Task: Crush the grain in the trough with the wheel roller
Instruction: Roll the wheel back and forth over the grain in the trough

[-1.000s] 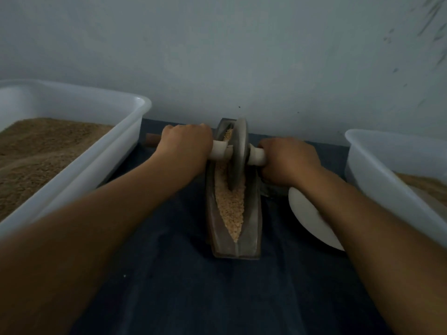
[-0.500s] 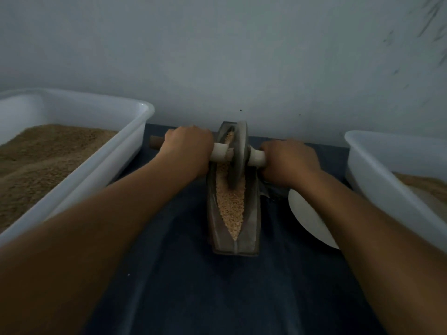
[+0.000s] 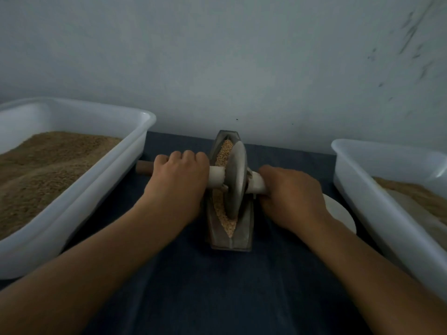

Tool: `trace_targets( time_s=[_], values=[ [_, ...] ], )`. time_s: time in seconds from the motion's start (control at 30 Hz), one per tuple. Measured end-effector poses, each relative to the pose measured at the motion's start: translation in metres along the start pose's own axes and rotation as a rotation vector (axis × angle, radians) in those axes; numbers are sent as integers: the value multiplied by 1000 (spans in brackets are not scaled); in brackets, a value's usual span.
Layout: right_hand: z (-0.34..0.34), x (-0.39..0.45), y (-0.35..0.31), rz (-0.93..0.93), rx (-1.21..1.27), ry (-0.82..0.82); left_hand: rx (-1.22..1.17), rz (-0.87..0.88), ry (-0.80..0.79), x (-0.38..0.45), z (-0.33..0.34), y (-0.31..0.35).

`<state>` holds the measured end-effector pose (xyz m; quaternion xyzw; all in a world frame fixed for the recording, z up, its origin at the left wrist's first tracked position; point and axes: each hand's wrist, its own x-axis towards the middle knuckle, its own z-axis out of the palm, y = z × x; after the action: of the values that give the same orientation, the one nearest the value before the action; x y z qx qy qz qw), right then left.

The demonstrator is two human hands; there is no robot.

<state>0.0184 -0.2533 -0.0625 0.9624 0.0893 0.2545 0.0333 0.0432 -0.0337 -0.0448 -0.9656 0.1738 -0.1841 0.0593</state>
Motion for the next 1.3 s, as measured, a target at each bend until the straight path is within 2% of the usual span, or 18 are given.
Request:
trace_targets(
  time_s=[0.1,0.23,0.43,0.73,0.87,1.13,1.3],
  values=[
    [0,-1,-2,-23,-31,41,-45,25,-33,1,3,-5],
    [6,14,-1,-15,-92,-7,-74,24,-85,21,9,-11],
    [21,56,11,133,-87,-215,-40,13,-37,53,22,-12],
    [33,104,26,170,-73,-413,-41,-4,23,88,28,-15],
    [35,99,28,150,-62,-388,-27,-5,70,83,30,-12],
    [22,61,17,142,-26,-288,-70,24,37,53,27,-12],
    [8,26,5,88,-50,-156,-109,11,102,21,19,-6]
  ],
)
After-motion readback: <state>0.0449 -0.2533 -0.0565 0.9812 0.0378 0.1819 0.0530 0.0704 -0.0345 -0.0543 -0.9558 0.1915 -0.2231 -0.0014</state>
